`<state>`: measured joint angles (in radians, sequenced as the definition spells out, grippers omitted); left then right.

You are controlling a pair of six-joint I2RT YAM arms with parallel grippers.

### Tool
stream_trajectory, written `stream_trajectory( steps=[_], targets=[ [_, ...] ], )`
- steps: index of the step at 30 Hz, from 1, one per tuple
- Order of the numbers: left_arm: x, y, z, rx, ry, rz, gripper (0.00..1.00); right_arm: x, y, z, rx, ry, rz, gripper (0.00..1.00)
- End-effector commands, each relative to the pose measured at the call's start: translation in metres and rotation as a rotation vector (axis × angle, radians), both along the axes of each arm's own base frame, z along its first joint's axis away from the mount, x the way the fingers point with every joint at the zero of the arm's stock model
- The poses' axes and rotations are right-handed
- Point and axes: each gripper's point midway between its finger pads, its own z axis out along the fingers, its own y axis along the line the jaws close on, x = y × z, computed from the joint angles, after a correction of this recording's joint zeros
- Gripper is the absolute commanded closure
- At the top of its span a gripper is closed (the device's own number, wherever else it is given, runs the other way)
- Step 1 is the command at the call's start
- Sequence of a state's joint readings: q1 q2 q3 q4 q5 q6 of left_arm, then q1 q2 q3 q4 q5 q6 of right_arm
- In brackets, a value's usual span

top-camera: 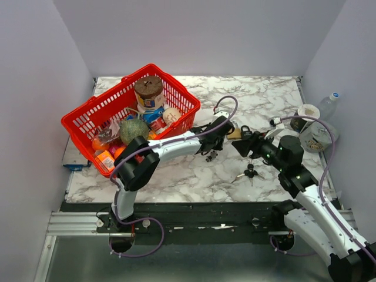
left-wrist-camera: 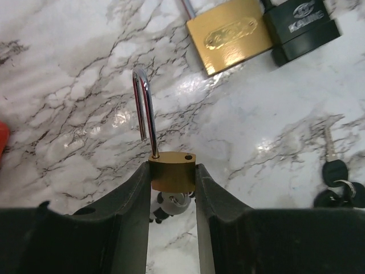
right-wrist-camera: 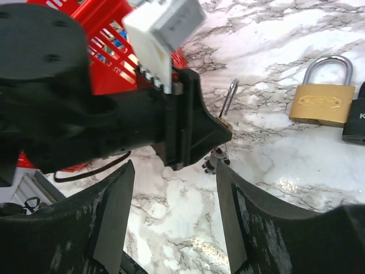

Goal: Unlock with the key
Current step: Place the lock at the center of the board.

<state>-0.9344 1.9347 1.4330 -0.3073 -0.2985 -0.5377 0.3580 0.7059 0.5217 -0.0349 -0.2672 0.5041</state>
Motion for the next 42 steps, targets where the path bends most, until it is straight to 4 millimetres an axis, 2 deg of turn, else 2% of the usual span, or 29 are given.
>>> stream_trajectory(
  steps=[1, 2, 4, 5, 7, 8, 10, 11, 13, 14, 15, 17, 19, 22, 23, 26, 33, 34, 36, 37, 39, 40, 42],
  targets=[
    [0.005, 0.017, -0.023, 0.113, 0.071, 0.030, 1.00, -0.005, -0.014, 0.006, -0.036, -0.018, -0.047, 0.33],
    [0.011, 0.014, -0.020, 0.117, 0.064, 0.040, 1.00, -0.007, -0.017, 0.003, -0.044, -0.017, -0.058, 0.32],
    [0.013, 0.019, -0.037, 0.169, 0.094, 0.046, 1.00, -0.011, -0.021, 0.008, -0.043, -0.035, -0.072, 0.31],
    [0.019, 0.017, -0.035, 0.173, 0.086, 0.055, 1.00, -0.013, -0.025, 0.007, -0.052, -0.029, -0.085, 0.30],
    [0.022, 0.022, -0.049, 0.226, 0.098, 0.066, 1.00, -0.016, -0.028, 0.016, -0.048, -0.057, -0.097, 0.30],
    [0.028, 0.019, -0.046, 0.226, 0.086, 0.074, 1.00, -0.017, -0.031, 0.016, -0.059, -0.058, -0.109, 0.30],
    [0.030, 0.022, -0.059, 0.265, 0.109, 0.079, 1.00, -0.018, -0.036, 0.023, -0.068, -0.077, -0.126, 0.30],
    [0.035, 0.017, -0.055, 0.256, 0.103, 0.082, 1.00, -0.020, -0.040, 0.023, -0.084, -0.079, -0.141, 0.29],
    [0.036, 0.019, -0.066, 0.282, 0.124, 0.092, 1.00, -0.021, -0.044, 0.025, -0.092, -0.088, -0.154, 0.29],
    [0.041, 0.015, -0.063, 0.272, 0.119, 0.094, 1.00, -0.021, -0.046, 0.027, -0.095, -0.095, -0.161, 0.29],
    [0.041, 0.015, -0.071, 0.281, 0.133, 0.095, 1.00, -0.022, -0.046, 0.025, -0.099, -0.091, -0.161, 0.29],
    [0.044, 0.011, -0.072, 0.271, 0.147, 0.093, 1.00, -0.022, -0.046, 0.023, -0.100, -0.089, -0.163, 0.28],
    [0.048, 0.018, -0.081, 0.273, 0.186, 0.111, 1.00, -0.022, -0.046, 0.021, -0.105, -0.081, -0.160, 0.28],
    [0.056, 0.027, -0.085, 0.252, 0.218, 0.146, 1.00, -0.022, -0.046, 0.019, -0.109, -0.076, -0.160, 0.28],
    [0.061, 0.036, -0.088, 0.255, 0.224, 0.168, 1.00, -0.022, -0.046, 0.018, -0.108, -0.075, -0.160, 0.28],
    [0.070, 0.049, -0.085, 0.267, 0.211, 0.200, 1.00, -0.022, -0.048, 0.016, -0.113, -0.071, -0.167, 0.28],
    [0.071, 0.046, -0.088, 0.266, 0.222, 0.169, 1.00, -0.020, -0.047, 0.008, -0.126, -0.052, -0.168, 0.26],
    [0.070, 0.045, -0.089, 0.265, 0.224, 0.166, 0.97, -0.020, -0.048, 0.008, -0.126, -0.052, -0.168, 0.25],
    [0.069, 0.044, -0.087, 0.261, 0.224, 0.157, 0.83, -0.020, -0.048, 0.006, -0.132, -0.048, -0.169, 0.24],
    [0.069, 0.042, -0.085, 0.258, 0.220, 0.149, 0.70, -0.020, -0.049, 0.005, -0.134, -0.045, -0.172, 0.23],
    [0.070, 0.041, -0.080, 0.252, 0.208, 0.141, 0.54, -0.020, -0.049, 0.003, -0.136, -0.041, -0.173, 0.21],
    [0.070, 0.040, -0.077, 0.257, 0.202, 0.135, 0.41, -0.020, -0.049, 0.003, -0.137, -0.039, -0.172, 0.21],
    [0.074, 0.038, -0.066, 0.245, 0.185, 0.132, 0.32, -0.020, -0.048, 0.001, -0.136, -0.031, -0.169, 0.21]
  ],
)
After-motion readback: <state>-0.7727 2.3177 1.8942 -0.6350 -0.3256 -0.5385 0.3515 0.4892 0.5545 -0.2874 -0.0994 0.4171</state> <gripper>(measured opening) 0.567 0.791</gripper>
